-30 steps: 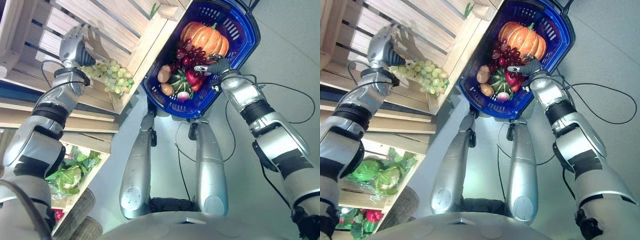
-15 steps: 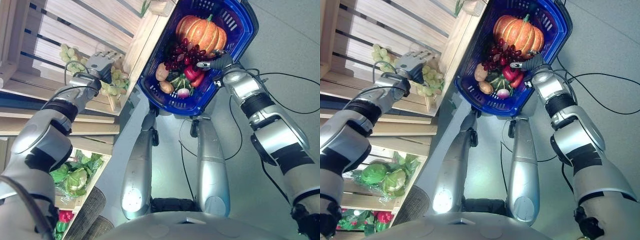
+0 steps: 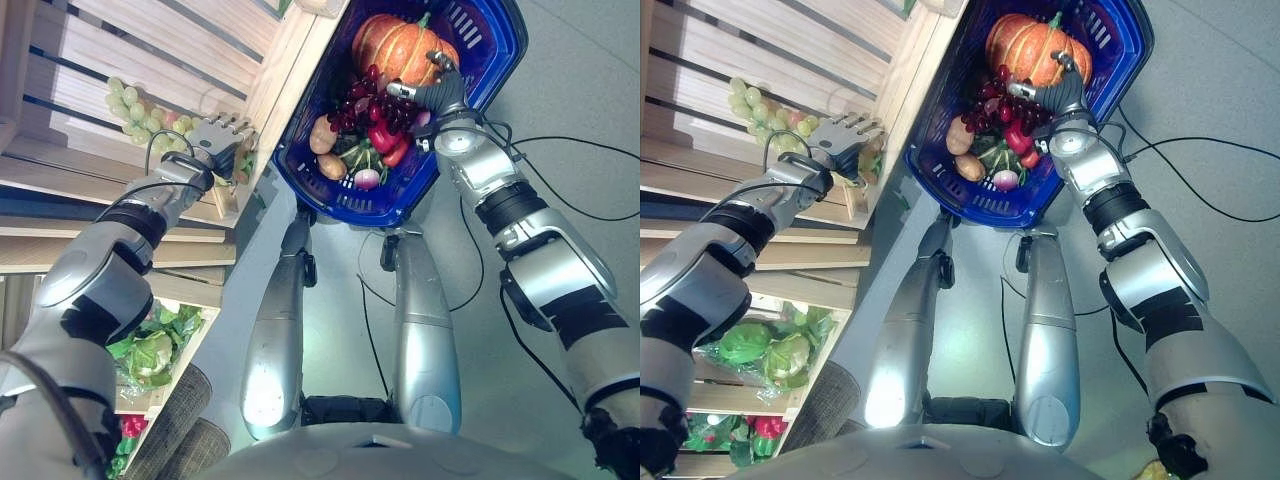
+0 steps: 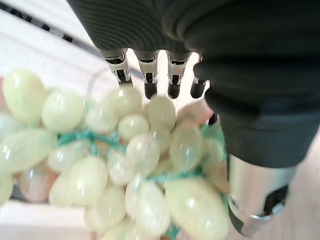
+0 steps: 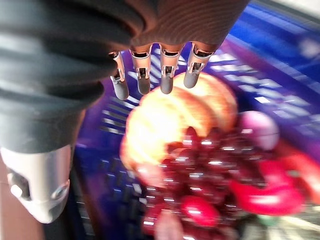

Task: Pick up fruits and vegetables into the basket

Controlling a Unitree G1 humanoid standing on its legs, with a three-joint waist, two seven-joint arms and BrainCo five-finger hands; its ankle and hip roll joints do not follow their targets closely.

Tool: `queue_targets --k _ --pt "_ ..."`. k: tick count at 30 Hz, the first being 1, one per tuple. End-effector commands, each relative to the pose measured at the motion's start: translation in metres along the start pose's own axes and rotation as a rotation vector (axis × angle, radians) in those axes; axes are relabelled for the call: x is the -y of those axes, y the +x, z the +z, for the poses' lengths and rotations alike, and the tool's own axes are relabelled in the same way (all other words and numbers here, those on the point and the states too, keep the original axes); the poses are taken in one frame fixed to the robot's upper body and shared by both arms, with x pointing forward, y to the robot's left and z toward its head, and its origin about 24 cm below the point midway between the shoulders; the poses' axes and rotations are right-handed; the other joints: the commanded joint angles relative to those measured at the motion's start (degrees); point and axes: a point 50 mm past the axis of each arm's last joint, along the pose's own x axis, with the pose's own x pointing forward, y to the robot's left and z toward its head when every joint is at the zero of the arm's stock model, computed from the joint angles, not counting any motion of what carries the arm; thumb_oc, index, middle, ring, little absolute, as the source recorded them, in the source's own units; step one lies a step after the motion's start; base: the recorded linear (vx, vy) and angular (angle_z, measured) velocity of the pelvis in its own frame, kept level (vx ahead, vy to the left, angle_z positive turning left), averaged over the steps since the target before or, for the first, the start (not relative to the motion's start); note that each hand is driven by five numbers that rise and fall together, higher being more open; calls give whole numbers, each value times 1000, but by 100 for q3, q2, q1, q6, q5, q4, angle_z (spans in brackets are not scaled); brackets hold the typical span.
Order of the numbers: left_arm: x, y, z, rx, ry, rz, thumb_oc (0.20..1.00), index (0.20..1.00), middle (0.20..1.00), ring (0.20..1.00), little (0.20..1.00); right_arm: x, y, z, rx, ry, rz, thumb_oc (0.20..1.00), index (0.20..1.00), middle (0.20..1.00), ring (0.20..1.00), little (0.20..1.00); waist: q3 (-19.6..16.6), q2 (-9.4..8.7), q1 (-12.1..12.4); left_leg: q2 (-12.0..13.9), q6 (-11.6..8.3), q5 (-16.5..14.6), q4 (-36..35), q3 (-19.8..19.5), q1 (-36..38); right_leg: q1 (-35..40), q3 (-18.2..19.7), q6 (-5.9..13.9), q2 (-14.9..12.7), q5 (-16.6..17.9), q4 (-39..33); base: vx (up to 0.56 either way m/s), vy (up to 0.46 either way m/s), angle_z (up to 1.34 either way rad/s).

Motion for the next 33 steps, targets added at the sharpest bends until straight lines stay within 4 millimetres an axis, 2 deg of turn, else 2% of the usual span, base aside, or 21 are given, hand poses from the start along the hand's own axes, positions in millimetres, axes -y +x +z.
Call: queue_targets --k 1,7,8,16,26,27,28,29,30,33 --pt "27 -8 -6 -83 -5 -103 1000 1000 1000 1000 1000 10 -7 4 83 84 -77 1000 1000 1000 1000 1000 -257 45 -183 -26 25 -691 886 285 -213 478 -36 599 227 647 -1134 0 0 0" --pt "45 -18 -14 -136 12 -157 1000 1000 1000 1000 1000 31 -12 6 156 139 -206 1000 1000 1000 1000 1000 -257 -34 -223 1 33 -733 917 236 -303 413 -14 630 253 651 -1140 0 0 0" --pt "49 -21 -18 -157 38 -170 1000 1000 1000 1000 1000 39 -13 5 166 175 -253 1000 1000 1000 1000 1000 -257 -54 -238 11 37 -748 926 222 -335 382 -2 640 259 650 -1134 -9 -1 -3" --pt "60 -31 -31 -229 135 -173 1000 1000 1000 1000 1000 64 -16 -2 196 228 -367 1000 1000 1000 1000 1000 -257 -126 -269 11 60 -805 973 156 -452 289 17 667 275 668 -1145 -5 -2 -2" --pt "69 -40 -46 -282 281 -269 1000 1000 1000 1000 1000 71 -18 -8 199 234 -385 1000 1000 1000 1000 1000 -257 -183 -301 -8 82 -851 1004 115 -504 254 8 677 252 706 -1202 0 0 0" --pt "70 -40 -47 -288 288 -292 881 881 881 881 881 70 -18 -7 202 231 -383 1000 1000 1000 1000 1000 -257 -185 -307 -9 83 -853 1003 118 -505 252 9 677 252 711 -1209 0 0 0" --pt "71 -41 -48 -289 291 -312 608 608 608 608 608 69 -18 -7 204 234 -381 1000 1000 1000 1000 1000 -257 -185 -311 -6 83 -852 999 122 -508 247 10 676 250 714 -1216 0 0 0" --pt "73 -41 -48 -289 295 -325 241 241 241 241 241 69 -18 -6 206 234 -380 1000 1000 1000 1000 1000 -257 -186 -313 -5 80 -855 1001 123 -505 254 10 676 244 714 -1223 0 0 0" --pt "74 -42 -49 -289 295 -337 200 200 200 200 200 69 -18 -5 207 232 -379 1000 1000 1000 1000 1000 -257 -187 -316 -5 79 -856 1001 123 -502 260 10 677 242 714 -1230 0 0 0" --pt "77 -44 -50 -305 288 -385 200 200 200 200 200 68 -17 -3 211 233 -377 1000 1000 1000 1000 1000 -257 -188 -323 -3 72 -856 998 119 -484 282 16 682 236 721 -1244 0 -1 2"
